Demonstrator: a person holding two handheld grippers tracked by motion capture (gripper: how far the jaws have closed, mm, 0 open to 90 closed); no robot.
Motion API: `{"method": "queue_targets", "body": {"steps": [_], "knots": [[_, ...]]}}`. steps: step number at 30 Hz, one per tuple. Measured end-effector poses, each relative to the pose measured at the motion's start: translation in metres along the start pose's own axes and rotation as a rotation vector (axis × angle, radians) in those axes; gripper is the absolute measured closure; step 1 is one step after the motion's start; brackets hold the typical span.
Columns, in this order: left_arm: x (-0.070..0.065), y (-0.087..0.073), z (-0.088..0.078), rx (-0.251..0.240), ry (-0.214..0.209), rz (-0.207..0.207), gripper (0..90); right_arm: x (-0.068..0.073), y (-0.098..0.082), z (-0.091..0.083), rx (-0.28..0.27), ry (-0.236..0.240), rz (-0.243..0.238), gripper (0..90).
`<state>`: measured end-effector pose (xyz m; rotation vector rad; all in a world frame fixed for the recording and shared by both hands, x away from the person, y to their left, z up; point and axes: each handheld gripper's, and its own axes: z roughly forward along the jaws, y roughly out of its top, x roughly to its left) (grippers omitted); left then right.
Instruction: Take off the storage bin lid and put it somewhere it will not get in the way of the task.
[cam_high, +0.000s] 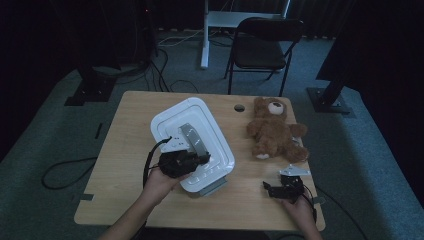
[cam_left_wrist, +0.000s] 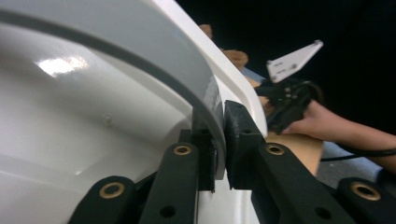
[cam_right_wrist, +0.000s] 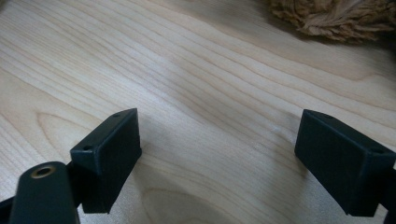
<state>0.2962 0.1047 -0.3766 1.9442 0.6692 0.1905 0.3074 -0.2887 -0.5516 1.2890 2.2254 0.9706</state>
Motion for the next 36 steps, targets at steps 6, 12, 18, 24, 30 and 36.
{"method": "queue_targets", "body": {"steps": [6,12,18,24,30,36], "knots": [[-0.01,0.004,-0.011,0.002,0.01,0.052,86.8,0.0,0.0,0.0,-0.001,0.0,0.0,13.5],[-0.003,0.002,-0.027,-0.006,0.038,0.036,86.8,0.0,0.0,0.0,-0.001,0.0,0.0,13.6],[0.008,-0.003,-0.043,-0.007,0.058,0.01,86.9,0.0,0.0,0.0,-0.001,0.0,0.001,13.6],[0.017,-0.008,-0.06,-0.021,0.073,-0.012,86.7,0.0,0.0,0.0,0.0,0.0,0.001,13.6],[0.025,-0.017,-0.072,-0.022,0.073,-0.015,86.8,0.0,0.0,0.0,-0.001,0.0,0.0,13.6],[0.032,-0.028,-0.085,-0.022,0.073,-0.018,86.7,0.0,0.0,0.0,-0.001,0.0,0.0,13.6]]}}
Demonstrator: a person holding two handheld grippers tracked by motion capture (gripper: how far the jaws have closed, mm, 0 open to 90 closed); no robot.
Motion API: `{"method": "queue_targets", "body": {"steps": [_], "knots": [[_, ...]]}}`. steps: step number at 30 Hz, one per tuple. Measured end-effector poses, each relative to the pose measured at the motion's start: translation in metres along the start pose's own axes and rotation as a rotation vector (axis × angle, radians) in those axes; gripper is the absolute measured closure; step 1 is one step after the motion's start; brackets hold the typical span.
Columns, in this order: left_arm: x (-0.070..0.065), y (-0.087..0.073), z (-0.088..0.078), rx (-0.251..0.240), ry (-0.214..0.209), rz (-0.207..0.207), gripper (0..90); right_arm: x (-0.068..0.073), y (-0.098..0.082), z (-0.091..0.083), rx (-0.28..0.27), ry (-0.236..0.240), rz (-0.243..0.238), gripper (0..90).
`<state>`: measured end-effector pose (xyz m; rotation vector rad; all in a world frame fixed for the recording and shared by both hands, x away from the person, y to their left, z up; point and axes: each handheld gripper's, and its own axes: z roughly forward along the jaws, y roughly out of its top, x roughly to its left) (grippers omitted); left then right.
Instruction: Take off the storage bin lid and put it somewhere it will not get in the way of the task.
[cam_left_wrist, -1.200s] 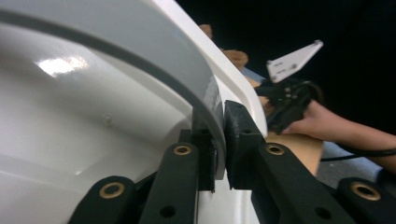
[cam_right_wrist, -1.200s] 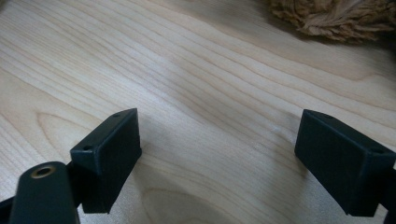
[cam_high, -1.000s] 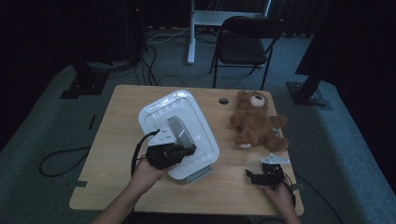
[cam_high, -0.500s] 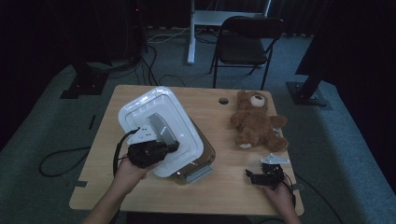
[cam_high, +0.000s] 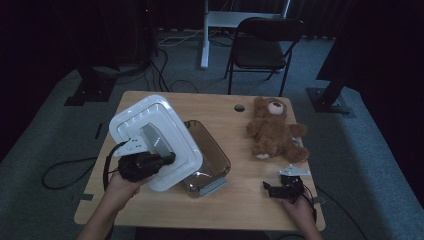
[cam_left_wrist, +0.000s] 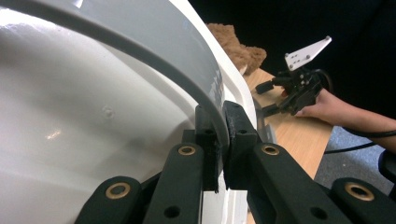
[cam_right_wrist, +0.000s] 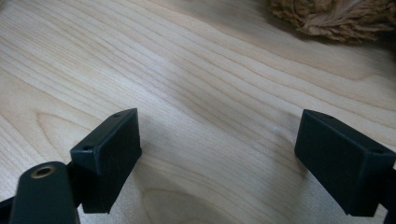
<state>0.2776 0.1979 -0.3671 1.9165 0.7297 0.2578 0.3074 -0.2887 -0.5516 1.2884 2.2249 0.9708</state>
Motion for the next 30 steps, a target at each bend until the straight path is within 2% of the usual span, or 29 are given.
{"method": "queue_targets", "body": {"steps": [7,15,18,23,26,30], "knots": [[0.01,-0.012,-0.019,-0.017,0.021,-0.019,86.6,0.0,0.0,0.0,0.0,0.0,0.001,13.6],[0.023,-0.029,-0.034,0.002,0.054,-0.054,86.6,0.0,0.0,0.0,0.001,-0.001,0.003,13.6],[0.029,-0.037,-0.037,0.003,0.081,-0.075,86.6,0.0,0.0,0.0,0.0,-0.001,0.003,13.6],[0.041,-0.05,-0.041,0.018,0.063,-0.105,86.5,0.0,0.0,0.0,0.001,-0.001,0.003,13.6],[0.045,-0.058,-0.041,0.035,0.073,-0.112,86.5,0.0,0.0,0.0,0.001,-0.001,0.003,13.6],[0.05,-0.067,-0.041,0.029,0.041,-0.142,86.4,0.0,0.0,0.0,0.001,-0.001,0.003,13.6]]}}
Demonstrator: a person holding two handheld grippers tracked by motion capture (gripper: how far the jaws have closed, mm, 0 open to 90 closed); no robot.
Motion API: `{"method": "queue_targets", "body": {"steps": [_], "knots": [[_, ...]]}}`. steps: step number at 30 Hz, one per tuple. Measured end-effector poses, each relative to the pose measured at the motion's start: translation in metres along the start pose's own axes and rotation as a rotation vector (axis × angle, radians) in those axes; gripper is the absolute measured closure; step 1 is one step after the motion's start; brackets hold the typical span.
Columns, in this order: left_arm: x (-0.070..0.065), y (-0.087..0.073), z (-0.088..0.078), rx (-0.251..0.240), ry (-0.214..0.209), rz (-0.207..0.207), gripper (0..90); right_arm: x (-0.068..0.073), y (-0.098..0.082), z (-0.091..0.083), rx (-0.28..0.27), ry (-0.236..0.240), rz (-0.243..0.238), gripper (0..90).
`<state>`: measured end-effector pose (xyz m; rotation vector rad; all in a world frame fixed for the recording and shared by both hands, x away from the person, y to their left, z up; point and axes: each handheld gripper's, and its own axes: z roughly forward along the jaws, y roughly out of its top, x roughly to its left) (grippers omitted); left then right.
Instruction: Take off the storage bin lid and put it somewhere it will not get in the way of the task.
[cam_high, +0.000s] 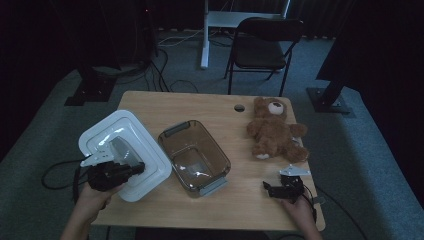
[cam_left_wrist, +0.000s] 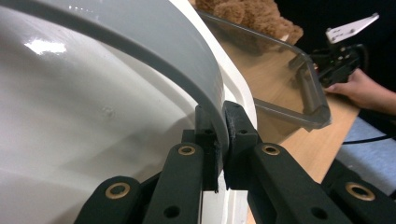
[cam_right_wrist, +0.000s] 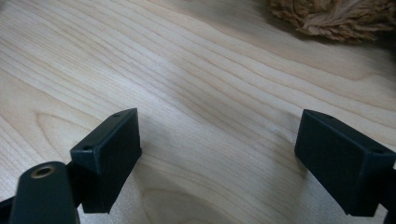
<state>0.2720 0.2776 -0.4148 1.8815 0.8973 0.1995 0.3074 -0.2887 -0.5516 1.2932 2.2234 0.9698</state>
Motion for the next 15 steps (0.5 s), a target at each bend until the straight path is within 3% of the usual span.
{"method": "queue_targets", "body": {"steps": [6,15], "knots": [[0.009,-0.012,0.003,0.032,-0.025,-0.022,86.4,0.0,0.0,0.0,-0.002,0.0,-0.001,13.5],[0.024,-0.025,0.024,0.072,-0.066,-0.078,86.4,0.0,0.0,0.0,-0.002,-0.001,0.0,13.6]]}}
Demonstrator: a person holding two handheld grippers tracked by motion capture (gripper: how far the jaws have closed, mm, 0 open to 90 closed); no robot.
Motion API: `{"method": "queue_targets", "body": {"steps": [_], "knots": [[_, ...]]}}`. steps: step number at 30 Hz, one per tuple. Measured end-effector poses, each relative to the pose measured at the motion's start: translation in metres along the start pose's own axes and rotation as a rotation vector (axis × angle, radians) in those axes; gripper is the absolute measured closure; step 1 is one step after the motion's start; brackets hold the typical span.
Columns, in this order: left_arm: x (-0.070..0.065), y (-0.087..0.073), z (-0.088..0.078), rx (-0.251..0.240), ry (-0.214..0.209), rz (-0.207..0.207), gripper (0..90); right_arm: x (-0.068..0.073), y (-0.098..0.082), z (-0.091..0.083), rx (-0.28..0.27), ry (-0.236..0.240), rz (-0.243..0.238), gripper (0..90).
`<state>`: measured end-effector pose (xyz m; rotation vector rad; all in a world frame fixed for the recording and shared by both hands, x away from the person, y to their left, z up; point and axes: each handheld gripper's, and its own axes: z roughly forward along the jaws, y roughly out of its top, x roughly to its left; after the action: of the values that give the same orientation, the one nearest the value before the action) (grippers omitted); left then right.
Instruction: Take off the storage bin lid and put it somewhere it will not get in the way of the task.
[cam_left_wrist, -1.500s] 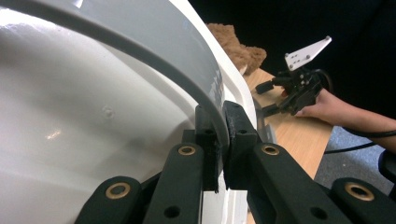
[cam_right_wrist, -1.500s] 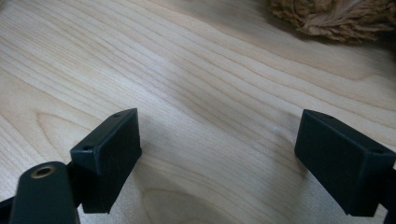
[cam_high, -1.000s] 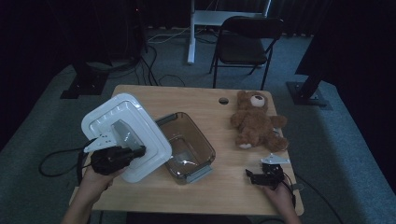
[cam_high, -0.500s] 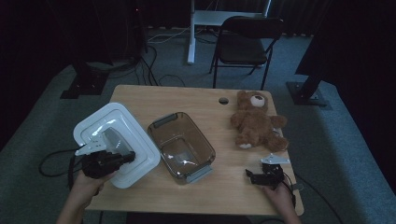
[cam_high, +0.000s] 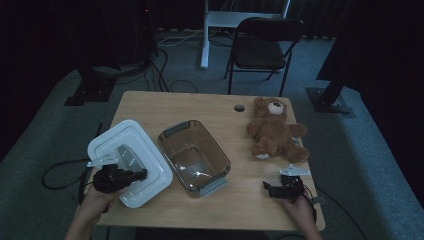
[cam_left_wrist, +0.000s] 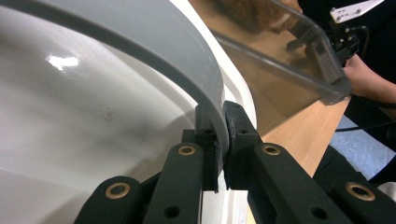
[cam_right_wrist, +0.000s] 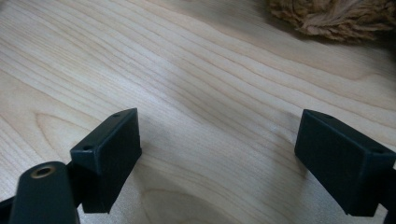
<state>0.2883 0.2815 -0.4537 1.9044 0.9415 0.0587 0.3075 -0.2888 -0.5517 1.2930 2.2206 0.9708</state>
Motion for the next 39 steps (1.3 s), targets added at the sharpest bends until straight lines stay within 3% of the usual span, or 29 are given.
{"method": "queue_targets", "body": {"steps": [3,10,13,14,18,28,31,34,39], "knots": [[0.008,-0.002,0.008,0.011,-0.026,-0.022,86.3,0.0,0.0,0.0,0.0,0.0,0.0,13.6],[0.021,-0.005,0.021,0.054,-0.03,-0.059,86.3,0.0,0.0,0.0,0.001,0.0,-0.001,13.6],[0.029,-0.008,0.026,0.066,-0.054,-0.077,86.2,0.0,0.0,0.0,0.001,0.0,0.0,13.6],[0.039,-0.013,0.034,0.087,-0.064,-0.093,86.2,0.0,0.0,0.0,0.001,0.0,-0.001,13.6],[0.053,-0.021,0.045,0.09,-0.099,-0.124,85.6,0.0,0.0,0.0,0.001,0.0,0.0,13.6],[0.074,-0.027,0.067,0.127,-0.106,-0.201,79.4,0.0,0.0,0.0,0.001,0.0,0.0,13.6],[0.076,-0.028,0.073,0.142,-0.097,-0.191,76.0,0.0,0.0,0.0,0.001,0.0,0.001,13.6],[0.078,-0.031,0.075,0.11,-0.1,-0.202,70.9,0.0,0.0,0.0,0.001,0.0,0.001,13.6],[0.069,-0.026,0.072,0.123,-0.027,-0.1,55.3,0.0,0.0,0.0,0.001,0.0,0.001,13.6]]}}
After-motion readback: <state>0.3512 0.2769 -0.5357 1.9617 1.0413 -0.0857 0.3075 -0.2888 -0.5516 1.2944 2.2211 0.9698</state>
